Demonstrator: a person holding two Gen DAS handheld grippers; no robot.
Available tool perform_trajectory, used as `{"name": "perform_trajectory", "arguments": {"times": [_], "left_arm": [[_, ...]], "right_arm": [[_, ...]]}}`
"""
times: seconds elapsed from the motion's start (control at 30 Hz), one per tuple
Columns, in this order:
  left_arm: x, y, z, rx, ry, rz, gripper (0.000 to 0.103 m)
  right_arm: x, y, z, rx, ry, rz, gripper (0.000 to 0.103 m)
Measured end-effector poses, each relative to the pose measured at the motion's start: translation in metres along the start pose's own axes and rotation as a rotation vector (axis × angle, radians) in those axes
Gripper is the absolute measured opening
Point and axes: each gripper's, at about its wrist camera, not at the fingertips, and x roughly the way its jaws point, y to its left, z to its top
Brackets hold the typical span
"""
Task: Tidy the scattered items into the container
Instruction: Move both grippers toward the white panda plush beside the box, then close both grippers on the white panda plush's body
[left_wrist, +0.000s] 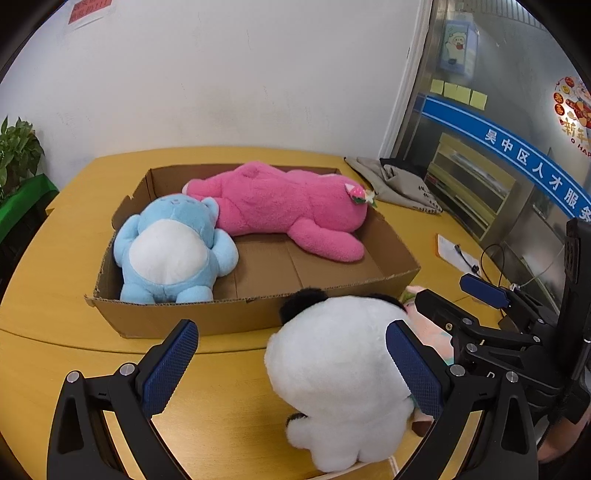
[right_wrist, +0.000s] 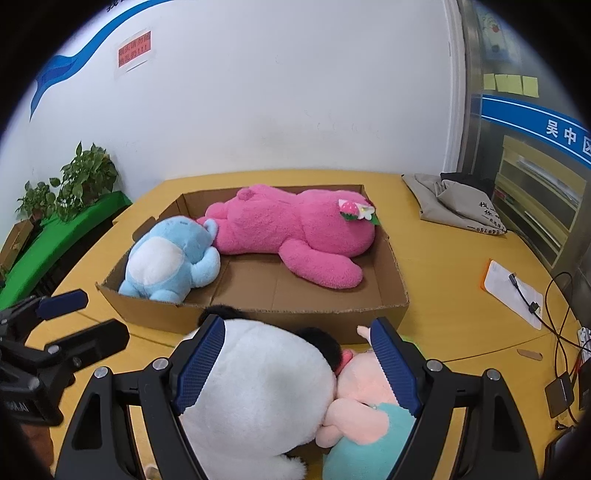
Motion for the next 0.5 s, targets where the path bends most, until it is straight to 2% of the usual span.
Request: {"name": "perform_trajectory", "arguments": {"times": [0.17, 0.27, 0.5], "left_arm": [[0.023, 0.017, -0.013, -0.09, 0.096, -0.065, 0.103], [0.029, 0.026, -0.018, -0.11, 0.111, -0.061, 0.103], [0.038, 0.047, -0.029, -0.135, 0.129, -0.07, 0.103]], "right_arm": [[0.034, -0.003, -0.027, -0.021, 0.107, 0.026, 0.081], [0.037, 0.001, -0.032, -0.007, 0.1, 0.06, 0.081], [0.05, 0.02, -0.039, 0.053, 0.171, 0.276, 0.079]]}}
